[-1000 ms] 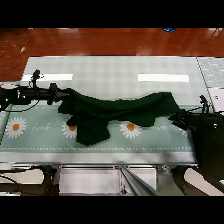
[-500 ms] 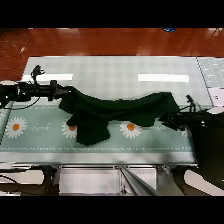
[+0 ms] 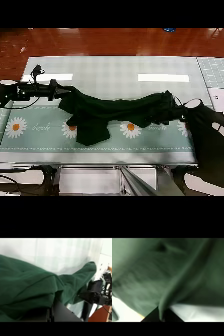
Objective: Fold the shirts.
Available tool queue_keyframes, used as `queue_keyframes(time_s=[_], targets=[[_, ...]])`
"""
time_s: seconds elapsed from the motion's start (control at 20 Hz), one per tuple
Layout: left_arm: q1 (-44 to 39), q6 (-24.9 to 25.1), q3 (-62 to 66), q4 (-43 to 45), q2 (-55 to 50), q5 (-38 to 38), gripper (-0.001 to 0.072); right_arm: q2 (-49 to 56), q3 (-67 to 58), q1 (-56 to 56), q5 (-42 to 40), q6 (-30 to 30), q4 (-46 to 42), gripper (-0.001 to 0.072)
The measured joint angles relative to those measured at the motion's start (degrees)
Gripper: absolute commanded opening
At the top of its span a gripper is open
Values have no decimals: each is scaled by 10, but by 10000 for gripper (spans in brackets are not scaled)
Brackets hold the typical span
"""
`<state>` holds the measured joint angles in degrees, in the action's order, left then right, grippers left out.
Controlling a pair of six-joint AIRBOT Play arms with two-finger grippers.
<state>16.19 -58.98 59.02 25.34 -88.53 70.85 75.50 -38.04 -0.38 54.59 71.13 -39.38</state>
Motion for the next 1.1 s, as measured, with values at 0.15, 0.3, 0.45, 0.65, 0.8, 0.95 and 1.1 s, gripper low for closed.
queue_keyframes(time_s=[0.15,0.3,0.45,0.65,0.8,0.95,1.1], targets=[[15,-15,48,-42,23,26,18,-43,-96,0,36,9,-14,31],[24,-23,129,-120,64,27,17,-87,-249,-25,61,36,-48,32],[29,-36,245,-168,111,22,17,-112,-436,-53,105,55,-76,31],[36,-73,387,-136,186,14,17,-154,-629,-68,150,69,-111,31],[43,-97,462,-65,259,13,17,-208,-693,-72,164,73,-141,32],[54,-121,496,40,336,11,17,-268,-717,-73,175,80,-191,32],[59,-148,510,162,406,14,17,-314,-726,-74,202,97,-253,32]])
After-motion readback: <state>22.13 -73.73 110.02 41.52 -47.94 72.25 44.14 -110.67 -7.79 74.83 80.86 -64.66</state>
